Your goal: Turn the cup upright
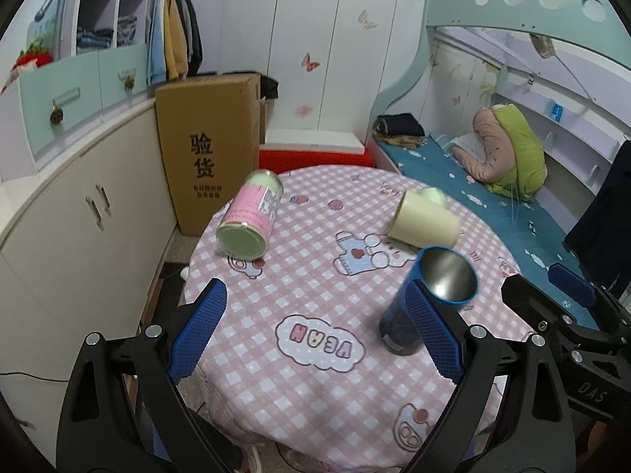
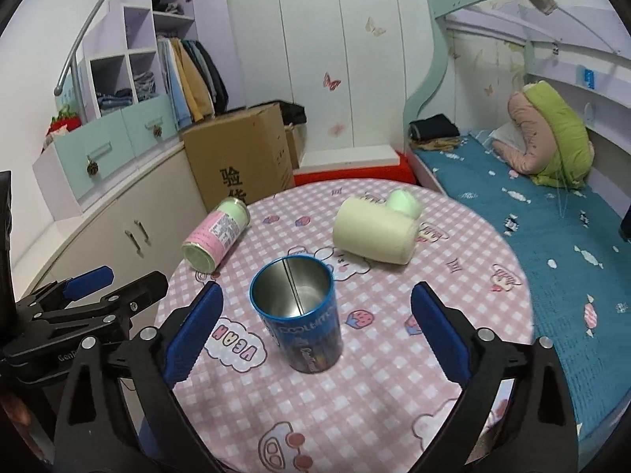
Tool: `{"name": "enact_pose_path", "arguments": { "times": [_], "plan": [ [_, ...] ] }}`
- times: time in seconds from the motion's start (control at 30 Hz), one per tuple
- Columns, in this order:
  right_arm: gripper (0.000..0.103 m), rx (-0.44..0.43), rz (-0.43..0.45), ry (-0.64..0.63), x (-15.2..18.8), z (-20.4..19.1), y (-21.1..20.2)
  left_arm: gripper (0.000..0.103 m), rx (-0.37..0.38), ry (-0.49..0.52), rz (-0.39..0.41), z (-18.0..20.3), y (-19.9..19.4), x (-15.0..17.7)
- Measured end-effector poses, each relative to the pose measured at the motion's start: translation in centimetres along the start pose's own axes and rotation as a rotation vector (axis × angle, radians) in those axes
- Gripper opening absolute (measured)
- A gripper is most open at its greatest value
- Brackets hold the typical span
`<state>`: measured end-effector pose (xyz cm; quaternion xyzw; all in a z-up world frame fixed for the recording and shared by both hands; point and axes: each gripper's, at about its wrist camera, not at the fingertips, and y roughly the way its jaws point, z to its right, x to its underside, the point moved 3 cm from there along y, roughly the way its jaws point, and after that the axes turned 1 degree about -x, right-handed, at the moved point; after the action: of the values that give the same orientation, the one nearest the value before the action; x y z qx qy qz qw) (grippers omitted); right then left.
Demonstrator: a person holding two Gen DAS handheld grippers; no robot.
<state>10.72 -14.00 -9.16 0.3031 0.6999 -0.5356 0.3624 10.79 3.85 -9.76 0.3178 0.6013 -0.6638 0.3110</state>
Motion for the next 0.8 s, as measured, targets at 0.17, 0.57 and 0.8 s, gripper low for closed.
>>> {"name": "enact_pose_path", "arguments": {
  "times": [0.17, 0.57, 0.8],
  "plan": [
    [0.095, 0.013, 0.062, -0.002, -0.1, 0.2, -3.6, 0.092, -0.026, 0.03, 0.081, 1.4, -3.4, 0.0],
    [0.095, 0.031, 0.175, -0.025, 0.3, -0.2, -10.4, 0.095, -0.011, 0.035, 0.199, 3.3, -10.0, 0.4],
    [0.095, 0.039, 0.23, -0.038, 0.9, -0.6, -13.2, 0.096, -0.026, 0.054, 0.275, 4.0, -13.1, 1.0]
  ]
}}
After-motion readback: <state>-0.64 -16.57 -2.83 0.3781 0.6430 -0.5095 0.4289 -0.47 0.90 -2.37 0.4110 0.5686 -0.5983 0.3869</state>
